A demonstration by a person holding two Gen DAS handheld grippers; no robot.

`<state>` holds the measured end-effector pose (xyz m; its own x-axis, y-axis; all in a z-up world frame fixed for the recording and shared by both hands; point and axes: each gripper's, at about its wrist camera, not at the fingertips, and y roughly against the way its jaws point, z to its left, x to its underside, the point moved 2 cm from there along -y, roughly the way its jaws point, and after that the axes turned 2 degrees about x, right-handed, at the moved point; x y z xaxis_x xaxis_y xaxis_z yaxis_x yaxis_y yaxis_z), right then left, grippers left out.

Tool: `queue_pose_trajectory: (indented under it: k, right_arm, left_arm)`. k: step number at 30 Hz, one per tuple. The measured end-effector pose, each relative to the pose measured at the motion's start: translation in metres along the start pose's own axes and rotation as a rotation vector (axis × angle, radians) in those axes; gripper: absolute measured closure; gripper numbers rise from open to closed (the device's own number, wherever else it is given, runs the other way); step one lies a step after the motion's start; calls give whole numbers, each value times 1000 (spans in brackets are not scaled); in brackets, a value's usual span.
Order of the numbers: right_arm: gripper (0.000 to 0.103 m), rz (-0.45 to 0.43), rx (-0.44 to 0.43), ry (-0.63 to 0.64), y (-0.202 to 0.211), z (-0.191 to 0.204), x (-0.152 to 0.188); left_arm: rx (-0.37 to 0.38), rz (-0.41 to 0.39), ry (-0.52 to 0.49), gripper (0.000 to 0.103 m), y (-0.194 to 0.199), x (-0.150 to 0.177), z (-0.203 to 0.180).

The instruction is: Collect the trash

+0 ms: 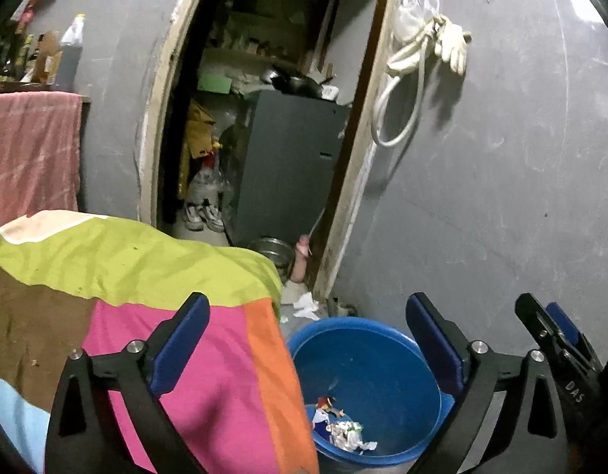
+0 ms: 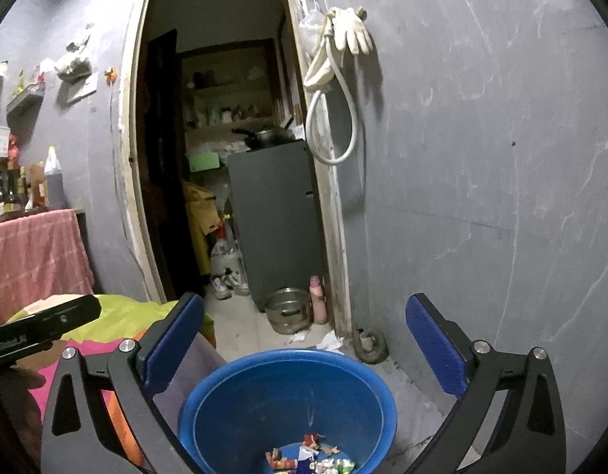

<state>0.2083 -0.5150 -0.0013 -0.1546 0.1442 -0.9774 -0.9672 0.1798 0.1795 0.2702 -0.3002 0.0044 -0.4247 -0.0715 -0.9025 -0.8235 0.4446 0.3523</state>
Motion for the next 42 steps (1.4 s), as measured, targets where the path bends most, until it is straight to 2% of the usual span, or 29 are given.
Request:
queue_pose_trajectory:
  k: [8,22,34,42]
  right_arm:
    - [0,-32,-1,12,19,10,-15]
    - [0,-117,-11,79,79,44,-42]
    - [0,-166,-28,94,134,75,-42]
    - [0,-159,-39,104,161,92,-35]
  left_arm:
    - [8,-53,-14,3,32,-11,3]
    - [-3,-121,-35,2,92,-28,20]
    - [-48,-157,-53,2,151,-10,35]
    - [-105,-195,-58,2,189,1,45]
